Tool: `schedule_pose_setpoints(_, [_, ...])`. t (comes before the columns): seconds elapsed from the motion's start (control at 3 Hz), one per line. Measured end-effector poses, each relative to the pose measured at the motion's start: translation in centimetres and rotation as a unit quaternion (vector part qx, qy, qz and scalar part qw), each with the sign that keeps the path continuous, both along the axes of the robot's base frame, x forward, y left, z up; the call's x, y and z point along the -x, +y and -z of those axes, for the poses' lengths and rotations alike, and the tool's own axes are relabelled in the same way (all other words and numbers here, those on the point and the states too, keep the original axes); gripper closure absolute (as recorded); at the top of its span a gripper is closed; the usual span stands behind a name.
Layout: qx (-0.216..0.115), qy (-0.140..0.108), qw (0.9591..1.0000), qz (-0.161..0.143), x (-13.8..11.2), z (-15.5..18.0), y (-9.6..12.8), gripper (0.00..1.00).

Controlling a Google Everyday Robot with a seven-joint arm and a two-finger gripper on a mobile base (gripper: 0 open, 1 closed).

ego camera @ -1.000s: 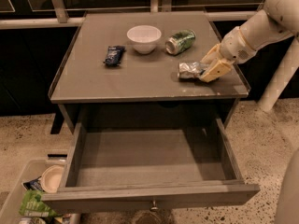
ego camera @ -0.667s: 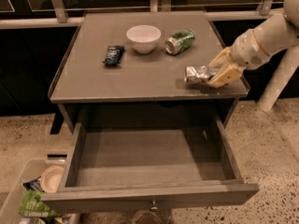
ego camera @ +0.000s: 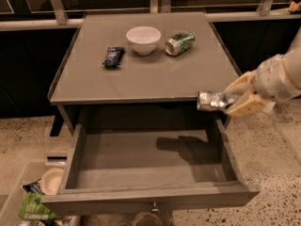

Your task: Place redbull can into top drawer

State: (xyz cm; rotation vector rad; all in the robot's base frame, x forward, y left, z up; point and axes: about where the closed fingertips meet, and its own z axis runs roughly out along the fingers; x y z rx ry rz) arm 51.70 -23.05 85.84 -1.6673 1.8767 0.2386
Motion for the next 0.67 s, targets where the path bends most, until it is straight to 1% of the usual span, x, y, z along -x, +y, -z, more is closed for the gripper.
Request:
schedule_pose_setpoints(0.33, [0.001, 0.02, 0.9997, 0.013, 5.0, 3.7, -0.5, 1.0])
schedule_pose_setpoints(0.67, [-0.014, 0.046, 0.9988, 0.013, 8.0, 9.3, -0.2, 1.0])
